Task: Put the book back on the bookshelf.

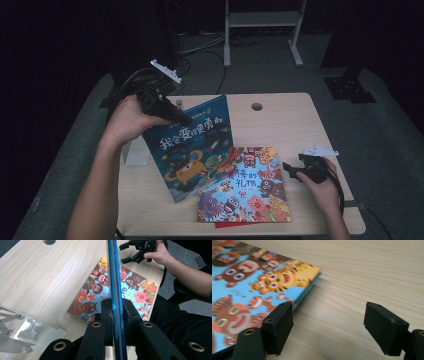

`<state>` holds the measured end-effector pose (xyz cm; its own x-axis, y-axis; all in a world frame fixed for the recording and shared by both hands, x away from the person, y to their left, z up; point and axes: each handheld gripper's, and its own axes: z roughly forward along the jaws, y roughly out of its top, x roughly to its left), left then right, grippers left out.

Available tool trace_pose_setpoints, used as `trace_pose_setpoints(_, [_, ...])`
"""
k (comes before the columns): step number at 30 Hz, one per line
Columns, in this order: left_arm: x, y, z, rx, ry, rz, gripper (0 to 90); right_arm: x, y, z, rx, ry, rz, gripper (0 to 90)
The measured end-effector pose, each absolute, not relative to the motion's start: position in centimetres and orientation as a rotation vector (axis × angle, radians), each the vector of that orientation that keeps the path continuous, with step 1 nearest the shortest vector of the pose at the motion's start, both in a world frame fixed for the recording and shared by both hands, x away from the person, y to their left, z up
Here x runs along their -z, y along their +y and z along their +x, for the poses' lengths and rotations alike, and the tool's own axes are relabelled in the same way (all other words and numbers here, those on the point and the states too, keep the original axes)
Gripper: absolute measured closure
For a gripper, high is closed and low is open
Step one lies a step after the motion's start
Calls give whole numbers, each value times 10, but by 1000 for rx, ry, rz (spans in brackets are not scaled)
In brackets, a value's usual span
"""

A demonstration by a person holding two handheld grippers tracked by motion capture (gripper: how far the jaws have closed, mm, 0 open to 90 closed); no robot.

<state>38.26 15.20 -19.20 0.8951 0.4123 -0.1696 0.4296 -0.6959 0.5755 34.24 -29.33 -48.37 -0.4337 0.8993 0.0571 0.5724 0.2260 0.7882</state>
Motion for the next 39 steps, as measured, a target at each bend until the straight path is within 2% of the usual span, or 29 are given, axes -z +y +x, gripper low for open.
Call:
trace_pose_setpoints(12, [184,165,376,-54,652,2433,822,495,-305,349,-934,2101,1431,205])
trace_pose_setpoints(20, [181,188,371,-83,695,2411,822,500,-307,352,-903,2106,1451,191])
trace_pose_setpoints(27, [179,207,362,-114,724,2397,822,504,-308,351,-927,2083,1437,132])
trace_pose_setpoints(39, [171,242,343,-174,795,2375,822,504,-308,351,-923,2084,1440,121])
